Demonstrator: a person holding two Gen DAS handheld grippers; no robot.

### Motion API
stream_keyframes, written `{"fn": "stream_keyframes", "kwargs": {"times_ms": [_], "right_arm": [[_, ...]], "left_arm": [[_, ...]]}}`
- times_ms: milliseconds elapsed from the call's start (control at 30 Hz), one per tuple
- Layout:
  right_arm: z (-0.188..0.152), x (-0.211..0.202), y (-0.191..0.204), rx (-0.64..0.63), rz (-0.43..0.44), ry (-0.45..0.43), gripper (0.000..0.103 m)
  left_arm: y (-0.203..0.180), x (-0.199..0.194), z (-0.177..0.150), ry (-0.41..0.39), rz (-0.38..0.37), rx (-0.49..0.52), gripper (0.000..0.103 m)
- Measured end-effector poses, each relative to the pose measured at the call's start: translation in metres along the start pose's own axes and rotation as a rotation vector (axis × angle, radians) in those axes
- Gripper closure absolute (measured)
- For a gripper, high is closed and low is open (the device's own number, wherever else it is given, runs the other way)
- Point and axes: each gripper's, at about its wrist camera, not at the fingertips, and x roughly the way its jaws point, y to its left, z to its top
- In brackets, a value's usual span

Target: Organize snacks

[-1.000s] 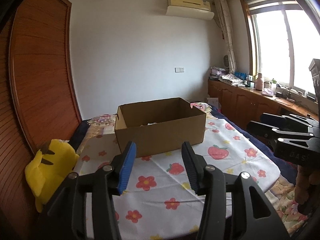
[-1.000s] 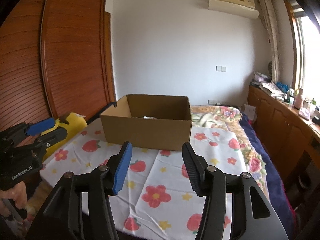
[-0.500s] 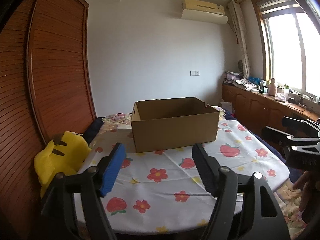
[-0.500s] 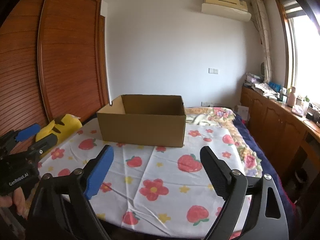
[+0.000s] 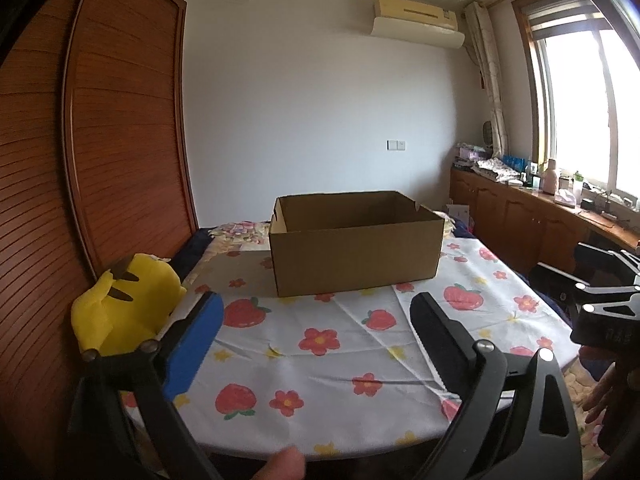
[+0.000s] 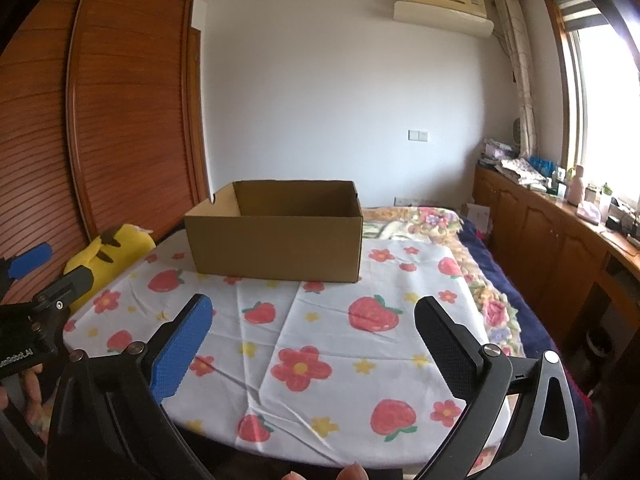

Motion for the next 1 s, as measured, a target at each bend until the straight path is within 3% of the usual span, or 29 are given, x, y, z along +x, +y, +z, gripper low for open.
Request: {"fn": "stream_keyframes", "kwargs": {"times_ms": [1000], "right_arm": [[-0.0036,-0.0022,-0.0025,0.008,-0.021,0.006,0.000]], "left_arm": [[0.0002,-0.0021,-0.0073,0.004,0.000,0.002,0.008]]}}
